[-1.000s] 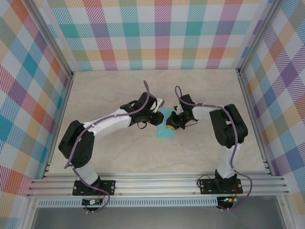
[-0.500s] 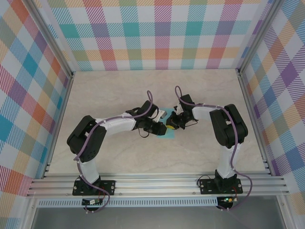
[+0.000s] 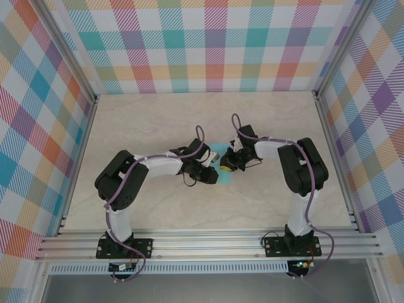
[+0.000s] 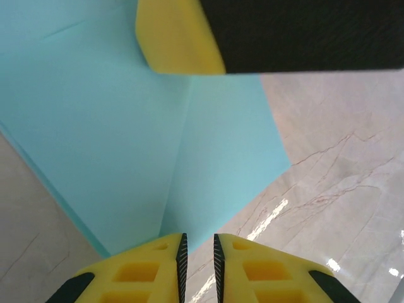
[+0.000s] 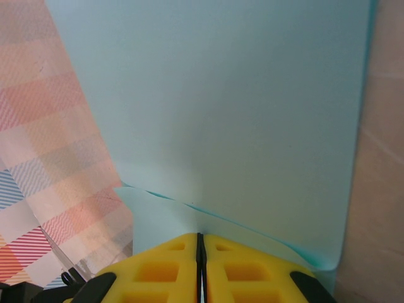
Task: Fold a paper plane with a square sheet of paper (fold left side to right side)
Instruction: Fold the triangle a second time at the center of the table.
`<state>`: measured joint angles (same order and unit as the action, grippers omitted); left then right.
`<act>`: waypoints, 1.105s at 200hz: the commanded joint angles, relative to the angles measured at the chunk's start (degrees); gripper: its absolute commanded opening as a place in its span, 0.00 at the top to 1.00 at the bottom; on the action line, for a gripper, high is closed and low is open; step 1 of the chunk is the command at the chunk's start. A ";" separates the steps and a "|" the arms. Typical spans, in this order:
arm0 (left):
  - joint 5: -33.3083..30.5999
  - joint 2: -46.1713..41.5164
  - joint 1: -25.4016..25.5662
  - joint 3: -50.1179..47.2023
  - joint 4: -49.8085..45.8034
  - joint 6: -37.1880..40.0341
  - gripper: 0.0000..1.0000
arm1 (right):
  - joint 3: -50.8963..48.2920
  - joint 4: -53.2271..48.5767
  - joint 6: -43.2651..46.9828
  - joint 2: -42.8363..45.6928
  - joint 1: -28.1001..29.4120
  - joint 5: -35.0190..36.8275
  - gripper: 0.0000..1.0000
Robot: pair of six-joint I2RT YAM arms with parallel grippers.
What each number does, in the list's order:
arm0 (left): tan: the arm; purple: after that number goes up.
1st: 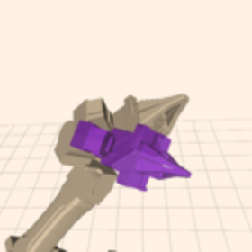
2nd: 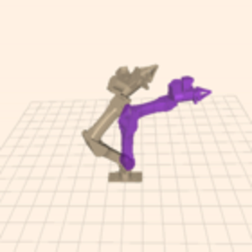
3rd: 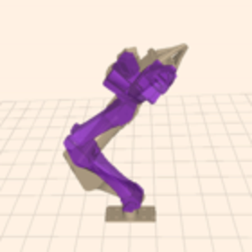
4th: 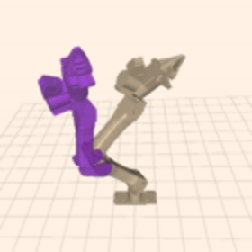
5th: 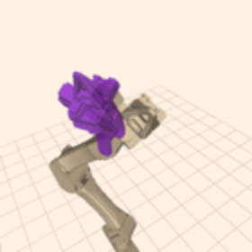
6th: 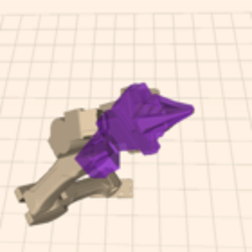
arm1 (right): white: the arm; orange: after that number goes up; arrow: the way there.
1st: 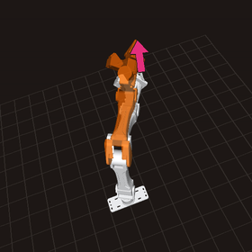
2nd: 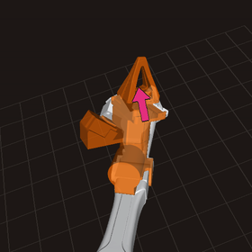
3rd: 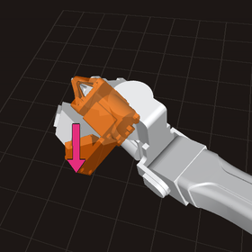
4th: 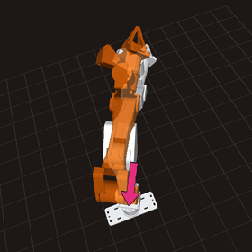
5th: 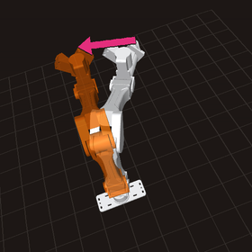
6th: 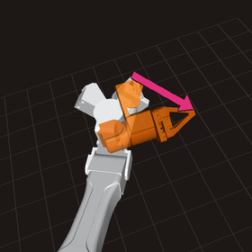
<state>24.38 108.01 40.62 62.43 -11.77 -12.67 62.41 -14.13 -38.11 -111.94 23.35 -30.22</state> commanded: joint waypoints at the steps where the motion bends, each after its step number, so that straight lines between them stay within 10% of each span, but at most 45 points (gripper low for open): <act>1: -0.15 0.80 0.15 -1.64 0.69 -0.68 0.80 | -2.56 -4.52 0.93 -3.46 0.46 5.45 0.91; 128: 1.46 -9.88 -1.21 -14.34 4.09 -4.79 0.84 | -2.12 -4.77 1.45 -3.55 0.50 5.17 0.91; 221: 1.71 -5.81 -1.69 -3.17 2.53 -3.16 0.71 | -1.63 -5.23 1.56 -3.44 0.46 4.96 0.91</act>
<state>25.67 98.37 39.81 57.12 -8.01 -16.91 62.43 -14.20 -38.02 -111.94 23.35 -30.24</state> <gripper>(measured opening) 0.276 0.091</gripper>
